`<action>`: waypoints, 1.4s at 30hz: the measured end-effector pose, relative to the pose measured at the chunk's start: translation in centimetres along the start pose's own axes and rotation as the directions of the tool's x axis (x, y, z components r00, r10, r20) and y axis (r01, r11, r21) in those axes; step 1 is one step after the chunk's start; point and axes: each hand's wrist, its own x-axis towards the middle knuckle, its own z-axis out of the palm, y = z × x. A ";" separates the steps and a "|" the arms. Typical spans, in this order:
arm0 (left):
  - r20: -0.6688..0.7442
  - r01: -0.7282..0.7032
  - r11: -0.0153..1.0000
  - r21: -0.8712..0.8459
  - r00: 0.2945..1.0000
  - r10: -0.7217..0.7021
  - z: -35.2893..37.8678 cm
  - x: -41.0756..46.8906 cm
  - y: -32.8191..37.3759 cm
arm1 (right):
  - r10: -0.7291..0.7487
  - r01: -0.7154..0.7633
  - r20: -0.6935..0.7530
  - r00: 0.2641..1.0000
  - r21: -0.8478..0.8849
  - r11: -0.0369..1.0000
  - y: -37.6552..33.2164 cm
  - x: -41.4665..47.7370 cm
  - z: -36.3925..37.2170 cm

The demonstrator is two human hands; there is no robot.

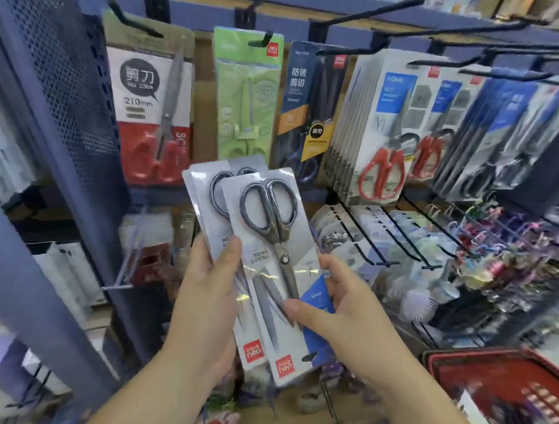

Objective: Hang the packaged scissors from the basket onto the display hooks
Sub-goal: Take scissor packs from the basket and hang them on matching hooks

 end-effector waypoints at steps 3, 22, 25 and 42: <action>0.032 0.001 1.000 -0.006 1.000 0.000 0.5 -0.2 -1.1 | 0.023 -0.052 -0.130 0.991 -0.221 0.974 1.0 -1.5 -1.1; -0.007 -0.045 0.993 0.111 0.999 0.046 14.1 -1.0 -9.6 | 0.137 -0.138 0.042 0.990 0.027 0.990 4.5 -7.4 -23.5; -0.037 -0.067 0.990 0.125 0.997 0.072 17.3 -1.6 -11.7 | 0.035 -0.041 -0.207 0.978 -0.024 0.999 6.2 -7.0 -28.2; 0.098 -0.178 0.921 0.347 0.983 0.153 27.2 -5.0 -18.0 | -0.245 0.236 -0.422 0.873 -0.074 0.969 9.8 -5.5 -43.8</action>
